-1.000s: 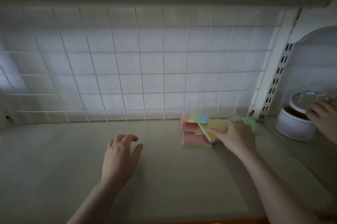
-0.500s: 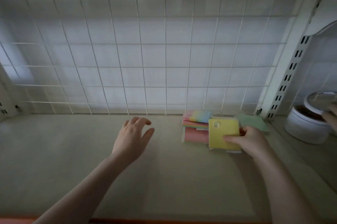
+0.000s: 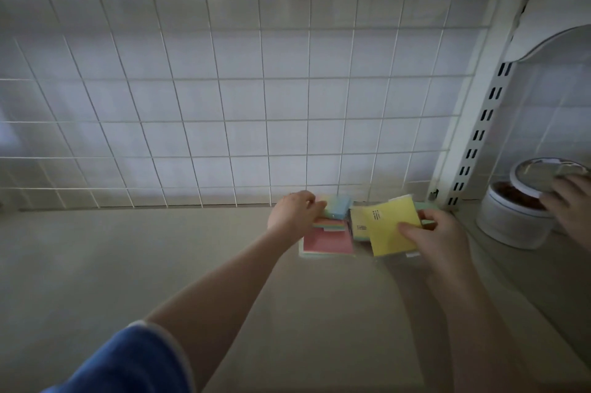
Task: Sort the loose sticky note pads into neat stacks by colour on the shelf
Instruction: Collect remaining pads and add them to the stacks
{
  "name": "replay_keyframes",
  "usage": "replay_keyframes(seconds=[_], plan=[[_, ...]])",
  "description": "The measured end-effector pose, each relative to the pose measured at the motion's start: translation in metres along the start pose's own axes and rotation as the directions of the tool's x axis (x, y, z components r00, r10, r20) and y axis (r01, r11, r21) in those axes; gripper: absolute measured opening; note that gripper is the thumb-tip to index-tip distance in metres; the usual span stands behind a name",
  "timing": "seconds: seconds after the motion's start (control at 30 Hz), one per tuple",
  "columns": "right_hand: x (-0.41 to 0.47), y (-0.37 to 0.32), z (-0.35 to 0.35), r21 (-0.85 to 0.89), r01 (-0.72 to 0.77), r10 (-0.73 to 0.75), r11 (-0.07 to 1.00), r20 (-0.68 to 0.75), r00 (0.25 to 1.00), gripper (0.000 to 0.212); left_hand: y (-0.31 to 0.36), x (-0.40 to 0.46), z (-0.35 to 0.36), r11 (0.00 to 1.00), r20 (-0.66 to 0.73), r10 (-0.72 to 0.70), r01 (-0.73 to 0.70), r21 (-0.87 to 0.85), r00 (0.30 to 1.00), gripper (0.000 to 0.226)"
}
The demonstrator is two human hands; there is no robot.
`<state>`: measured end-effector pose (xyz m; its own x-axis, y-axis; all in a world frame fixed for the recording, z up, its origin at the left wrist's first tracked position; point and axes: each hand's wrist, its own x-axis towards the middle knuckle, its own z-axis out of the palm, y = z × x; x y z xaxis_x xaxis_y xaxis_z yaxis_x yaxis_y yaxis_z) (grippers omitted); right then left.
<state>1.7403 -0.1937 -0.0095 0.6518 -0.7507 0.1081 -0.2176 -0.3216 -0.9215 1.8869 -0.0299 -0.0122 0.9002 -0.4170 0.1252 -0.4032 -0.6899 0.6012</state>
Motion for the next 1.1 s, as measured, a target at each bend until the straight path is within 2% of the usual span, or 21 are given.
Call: replay_keyframes(seconds=[0.13, 0.43, 0.53, 0.6, 0.8, 0.93, 1.03, 1.1], plan=[[0.002, -0.002, 0.0, 0.026, -0.001, 0.002, 1.0, -0.066, 0.998, 0.031, 0.005, 0.009, -0.001, 0.99, 0.03, -0.067, 0.07, -0.12, 0.997, 0.036], [0.006, -0.005, 0.003, -0.014, -0.01, 0.009, 1.0, -0.067, 0.998, 0.035, -0.001, 0.014, -0.017, 0.991, 0.248, -0.028, 0.059, -0.121, 0.968, 0.075], [0.007, -0.005, 0.004, -0.015, -0.009, 0.008, 1.0, -0.071, 0.997, 0.036, -0.002, 0.014, -0.023, 0.995, 0.33, -0.045, 0.071, -0.066, 0.943, 0.066], [0.007, -0.005, 0.004, -0.022, -0.009, 0.007, 1.0, -0.07, 0.998, 0.036, -0.002, 0.013, -0.025, 0.992, 0.351, -0.045, 0.082, -0.092, 0.935, 0.062], [0.005, -0.006, 0.004, -0.026, -0.002, 0.0, 1.0, -0.067, 0.998, 0.037, -0.001, 0.009, -0.027, 0.991, 0.317, -0.041, 0.079, -0.109, 0.948, 0.058], [0.006, -0.007, 0.003, -0.036, -0.005, 0.002, 0.999, -0.067, 0.998, 0.037, 0.008, 0.005, -0.032, 0.997, 0.295, -0.081, 0.073, 0.036, 0.952, 0.065], [0.005, -0.007, 0.003, -0.039, -0.009, 0.006, 0.999, -0.059, 0.998, 0.038, 0.013, 0.0, -0.039, 0.997, 0.333, -0.074, 0.081, -0.008, 0.94, 0.04], [0.004, -0.008, 0.003, -0.039, 0.007, -0.01, 0.999, -0.059, 0.998, 0.038, 0.012, -0.005, -0.042, 0.991, 0.36, -0.069, 0.106, -0.082, 0.93, 0.035]])
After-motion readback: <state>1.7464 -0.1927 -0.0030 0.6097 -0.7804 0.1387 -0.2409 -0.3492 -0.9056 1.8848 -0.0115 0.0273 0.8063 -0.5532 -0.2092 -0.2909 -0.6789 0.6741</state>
